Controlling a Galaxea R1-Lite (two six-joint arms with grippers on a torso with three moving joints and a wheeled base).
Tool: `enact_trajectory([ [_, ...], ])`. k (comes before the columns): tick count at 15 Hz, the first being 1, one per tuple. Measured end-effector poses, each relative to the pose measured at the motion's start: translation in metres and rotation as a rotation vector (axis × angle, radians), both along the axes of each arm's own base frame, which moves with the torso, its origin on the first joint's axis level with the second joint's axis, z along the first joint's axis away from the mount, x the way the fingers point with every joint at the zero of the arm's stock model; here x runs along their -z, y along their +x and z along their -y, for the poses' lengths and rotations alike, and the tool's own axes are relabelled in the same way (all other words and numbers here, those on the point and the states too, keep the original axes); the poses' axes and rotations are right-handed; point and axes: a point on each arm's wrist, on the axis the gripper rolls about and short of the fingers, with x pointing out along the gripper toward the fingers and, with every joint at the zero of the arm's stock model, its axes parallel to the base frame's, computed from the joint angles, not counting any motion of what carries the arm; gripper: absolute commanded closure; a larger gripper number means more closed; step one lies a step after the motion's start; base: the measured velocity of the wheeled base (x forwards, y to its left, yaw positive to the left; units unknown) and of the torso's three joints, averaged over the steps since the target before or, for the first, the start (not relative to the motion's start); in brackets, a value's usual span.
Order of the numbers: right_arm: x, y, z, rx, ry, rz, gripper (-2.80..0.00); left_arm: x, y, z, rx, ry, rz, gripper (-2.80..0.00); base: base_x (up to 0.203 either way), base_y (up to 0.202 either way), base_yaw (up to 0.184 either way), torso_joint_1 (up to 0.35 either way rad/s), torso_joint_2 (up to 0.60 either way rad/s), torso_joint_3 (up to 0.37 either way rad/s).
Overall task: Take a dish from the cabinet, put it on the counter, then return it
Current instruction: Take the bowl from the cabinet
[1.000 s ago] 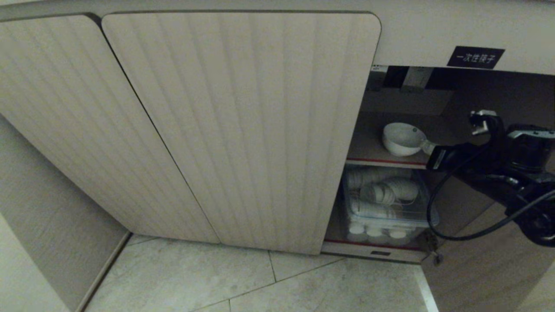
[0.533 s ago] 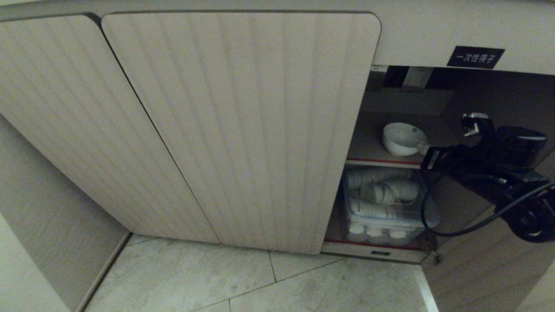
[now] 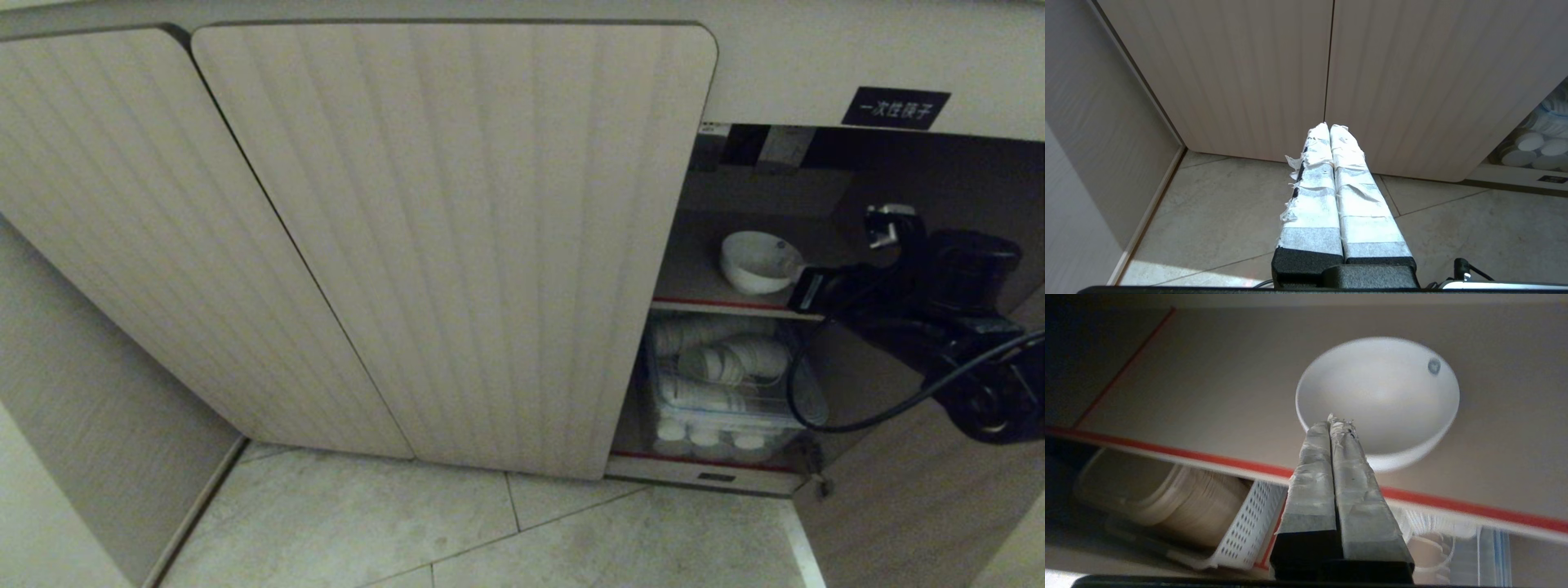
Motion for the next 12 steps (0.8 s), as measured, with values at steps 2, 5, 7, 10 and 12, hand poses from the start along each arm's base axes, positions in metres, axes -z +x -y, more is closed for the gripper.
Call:
enact_trajectory([
  [2, -0.001, 0.004, 0.000, 0.002, 0.000, 0.007, 0.00, 0.000, 0.000, 0.000, 0.000, 0.000, 0.000, 0.00, 0.000, 0.000, 0.000, 0.000, 0.00, 0.000],
  [5, 0.000, 0.009, 0.001, 0.009, -0.001, 0.011, 0.00, 0.000, 0.000, 0.000, 0.000, 0.000, 0.000, 0.00, 0.000, 0.000, 0.000, 0.000, 0.00, 0.000],
  [7, -0.001, 0.014, 0.002, 0.039, -0.001, 0.023, 0.00, 0.000, 0.000, 0.000, 0.000, 0.000, 0.000, 0.00, 0.000, 0.000, 0.000, 0.000, 0.00, 0.000],
  [10, -0.001, 0.021, 0.003, 0.065, -0.010, 0.032, 0.00, 0.000, 0.000, 0.000, 0.000, 0.000, 0.000, 0.00, 0.000, 0.000, 0.000, 0.000, 0.00, 0.000],
  [12, 0.000, 0.025, 0.005, 0.071, -0.011, 0.034, 0.00, 0.000, 0.000, 0.000, 0.000, 0.000, 0.000, 0.00, 0.000, 0.000, 0.000, 0.000, 0.00, 0.000],
])
